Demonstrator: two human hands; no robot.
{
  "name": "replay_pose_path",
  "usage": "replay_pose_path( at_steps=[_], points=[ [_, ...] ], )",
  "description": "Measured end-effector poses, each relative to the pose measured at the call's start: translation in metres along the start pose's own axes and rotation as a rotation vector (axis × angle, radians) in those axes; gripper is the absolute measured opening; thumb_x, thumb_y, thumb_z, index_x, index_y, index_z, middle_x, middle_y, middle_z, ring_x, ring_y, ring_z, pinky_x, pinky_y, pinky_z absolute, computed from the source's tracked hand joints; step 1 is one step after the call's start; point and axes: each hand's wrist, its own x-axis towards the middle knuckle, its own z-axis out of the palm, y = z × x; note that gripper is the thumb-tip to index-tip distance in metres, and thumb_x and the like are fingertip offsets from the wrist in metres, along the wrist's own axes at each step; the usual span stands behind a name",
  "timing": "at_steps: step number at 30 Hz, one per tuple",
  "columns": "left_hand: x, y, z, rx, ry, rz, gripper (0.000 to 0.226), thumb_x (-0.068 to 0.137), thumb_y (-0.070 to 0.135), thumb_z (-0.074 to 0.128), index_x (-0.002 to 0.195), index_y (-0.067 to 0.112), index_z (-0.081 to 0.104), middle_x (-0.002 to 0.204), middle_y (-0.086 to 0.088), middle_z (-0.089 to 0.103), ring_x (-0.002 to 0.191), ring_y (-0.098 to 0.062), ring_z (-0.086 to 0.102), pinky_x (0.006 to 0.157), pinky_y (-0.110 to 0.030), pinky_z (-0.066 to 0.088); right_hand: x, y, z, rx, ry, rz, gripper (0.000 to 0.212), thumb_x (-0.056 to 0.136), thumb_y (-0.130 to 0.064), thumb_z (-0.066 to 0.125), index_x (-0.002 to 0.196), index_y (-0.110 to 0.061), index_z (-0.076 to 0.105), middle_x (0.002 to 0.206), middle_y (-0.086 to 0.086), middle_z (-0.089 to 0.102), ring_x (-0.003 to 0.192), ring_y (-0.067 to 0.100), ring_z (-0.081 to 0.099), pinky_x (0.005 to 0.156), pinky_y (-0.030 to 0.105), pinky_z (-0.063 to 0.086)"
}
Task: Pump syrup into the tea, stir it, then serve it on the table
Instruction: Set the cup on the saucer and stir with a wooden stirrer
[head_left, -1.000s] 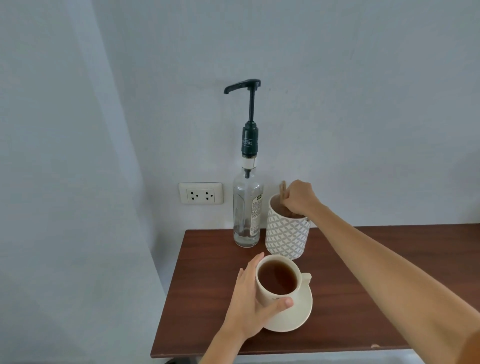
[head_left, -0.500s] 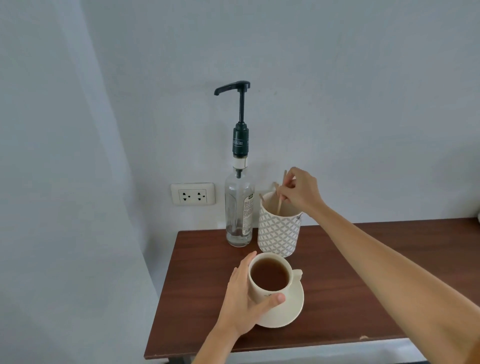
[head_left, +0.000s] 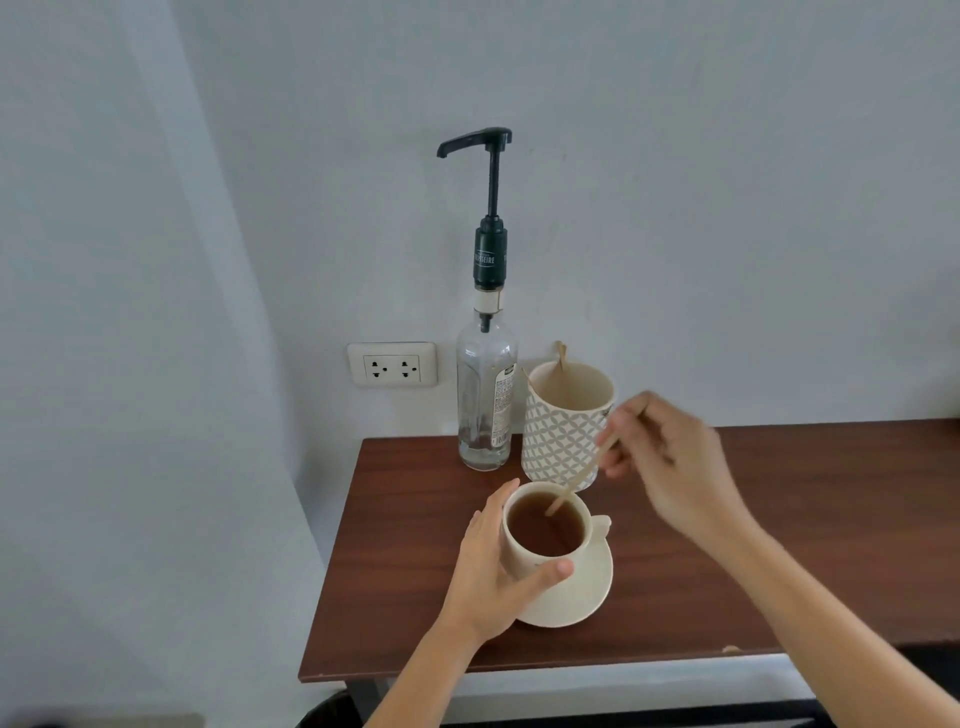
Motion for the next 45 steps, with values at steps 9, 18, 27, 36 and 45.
replay_pose_path(
  at_steps=[9, 18, 27, 36, 45],
  points=[
    [0.001, 0.001, 0.001, 0.016, 0.017, 0.01, 0.086, 0.071, 0.07, 0.079, 0.143, 0.044, 0.041, 0.14, 0.023, 0.058, 0.136, -0.01, 0.054, 0.117, -0.052, 0.04, -0.042, 0.016, 0.033, 0.084, -0.051, 0.064, 0.022, 0.103, -0.017, 0.05, 0.088, -0.014, 0.065, 0.076, 0.002, 0.075, 0.072, 0.016, 0.077, 0.068, 0.03, 0.065],
    [0.001, 0.0, 0.002, 0.014, 0.006, -0.008, 0.09, 0.07, 0.071, 0.08, 0.145, 0.04, 0.041, 0.141, 0.022, 0.057, 0.137, -0.012, 0.053, 0.117, -0.05, 0.041, -0.04, 0.016, 0.034, 0.02, -0.044, 0.044, 0.025, 0.105, -0.017, 0.046, 0.084, -0.011, 0.059, 0.071, 0.003, 0.073, 0.061, 0.015, 0.072, 0.061, 0.024, 0.06],
    [0.0, -0.001, 0.002, 0.004, 0.012, -0.009, 0.092, 0.068, 0.074, 0.079, 0.145, 0.044, 0.04, 0.141, 0.025, 0.055, 0.138, -0.01, 0.051, 0.116, -0.05, 0.042, -0.034, 0.016, 0.034, -0.118, -0.019, -0.048, 0.025, 0.105, -0.019, 0.043, 0.083, -0.014, 0.054, 0.067, 0.004, 0.067, 0.057, 0.018, 0.066, 0.059, 0.034, 0.058],
    [0.001, 0.001, 0.001, 0.02, 0.042, 0.018, 0.081, 0.069, 0.072, 0.08, 0.138, 0.06, 0.038, 0.141, 0.027, 0.054, 0.137, -0.01, 0.052, 0.116, -0.049, 0.042, -0.027, 0.017, 0.03, -0.197, -0.002, -0.12, 0.023, 0.105, -0.017, 0.043, 0.085, -0.011, 0.053, 0.063, 0.001, 0.064, 0.055, 0.015, 0.062, 0.056, 0.034, 0.054],
    [0.001, 0.002, 0.001, 0.027, 0.033, 0.012, 0.08, 0.068, 0.073, 0.08, 0.136, 0.06, 0.04, 0.14, 0.027, 0.055, 0.136, -0.01, 0.053, 0.116, -0.048, 0.043, -0.024, 0.016, 0.032, -0.212, -0.005, -0.11, 0.025, 0.104, -0.026, 0.039, 0.087, -0.013, 0.052, 0.066, 0.006, 0.066, 0.058, 0.018, 0.065, 0.06, 0.038, 0.057]
  ],
)
